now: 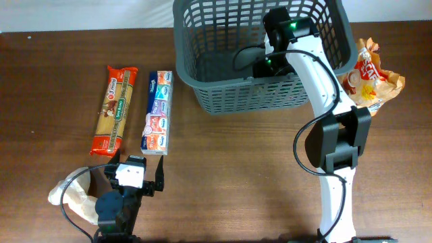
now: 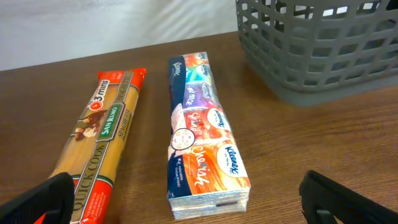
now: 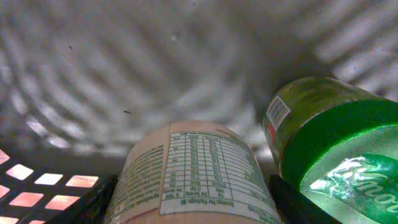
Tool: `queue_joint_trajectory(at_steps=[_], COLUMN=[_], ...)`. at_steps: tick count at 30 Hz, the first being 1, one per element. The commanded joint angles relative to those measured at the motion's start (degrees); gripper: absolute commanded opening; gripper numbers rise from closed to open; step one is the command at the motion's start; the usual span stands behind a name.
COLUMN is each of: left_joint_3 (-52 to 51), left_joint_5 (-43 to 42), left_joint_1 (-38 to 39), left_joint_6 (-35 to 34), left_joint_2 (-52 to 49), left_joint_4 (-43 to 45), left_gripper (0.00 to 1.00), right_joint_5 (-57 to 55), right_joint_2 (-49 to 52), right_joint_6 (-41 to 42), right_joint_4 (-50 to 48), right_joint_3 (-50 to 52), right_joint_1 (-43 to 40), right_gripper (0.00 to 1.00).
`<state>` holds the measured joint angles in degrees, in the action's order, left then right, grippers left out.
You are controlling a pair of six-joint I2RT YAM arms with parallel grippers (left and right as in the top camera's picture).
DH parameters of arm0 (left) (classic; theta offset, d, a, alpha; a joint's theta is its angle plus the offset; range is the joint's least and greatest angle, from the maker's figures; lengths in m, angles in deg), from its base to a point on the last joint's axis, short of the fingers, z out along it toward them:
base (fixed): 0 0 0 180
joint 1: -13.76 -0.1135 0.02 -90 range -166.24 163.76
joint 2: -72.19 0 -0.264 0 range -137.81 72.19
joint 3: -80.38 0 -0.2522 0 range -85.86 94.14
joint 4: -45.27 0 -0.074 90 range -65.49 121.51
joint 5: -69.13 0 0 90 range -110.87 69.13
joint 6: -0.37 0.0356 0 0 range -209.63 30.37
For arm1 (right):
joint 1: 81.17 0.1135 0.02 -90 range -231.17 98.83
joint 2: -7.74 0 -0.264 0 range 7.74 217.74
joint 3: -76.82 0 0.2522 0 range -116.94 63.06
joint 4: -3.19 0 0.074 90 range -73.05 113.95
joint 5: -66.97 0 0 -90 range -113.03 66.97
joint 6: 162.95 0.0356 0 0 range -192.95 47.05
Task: Pack container
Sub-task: 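Lower the jar into the basket beside the first and open the right gripper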
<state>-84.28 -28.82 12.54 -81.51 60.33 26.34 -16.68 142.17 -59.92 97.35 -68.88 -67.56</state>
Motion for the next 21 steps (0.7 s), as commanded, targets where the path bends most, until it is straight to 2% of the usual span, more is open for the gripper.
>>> queue_joint_trajectory(at_steps=[1, 8, 16, 21], left_joint_3=[-0.48, -0.48, -0.48, -0.48], left_joint_5=[0.22, 0.22, 0.24, 0.22], left_joint_1=[-0.31, -0.31, -0.31, -0.31], left_joint_6=[0.13, 0.13, 0.13, 0.15], left_joint_2=[-0.20, -0.20, -0.20, -0.20], left_joint_4=[-0.04, -0.04, -0.04, -0.04], left_gripper=[0.99, 0.99, 0.99, 0.99], right_joint_5=[0.55, 0.52, 0.50, 0.52], right_joint_2=[0.31, 0.31, 0.31, 0.31], right_joint_6=[-0.63, -0.66, -0.81, -0.81], right_joint_4=[0.02, 0.00, -0.04, -0.31], right_joint_3=[0.17, 0.17, 0.17, 0.15], right_joint_1=[0.31, 0.31, 0.24, 0.24], right_gripper=[0.56, 0.61, 0.88, 0.89])
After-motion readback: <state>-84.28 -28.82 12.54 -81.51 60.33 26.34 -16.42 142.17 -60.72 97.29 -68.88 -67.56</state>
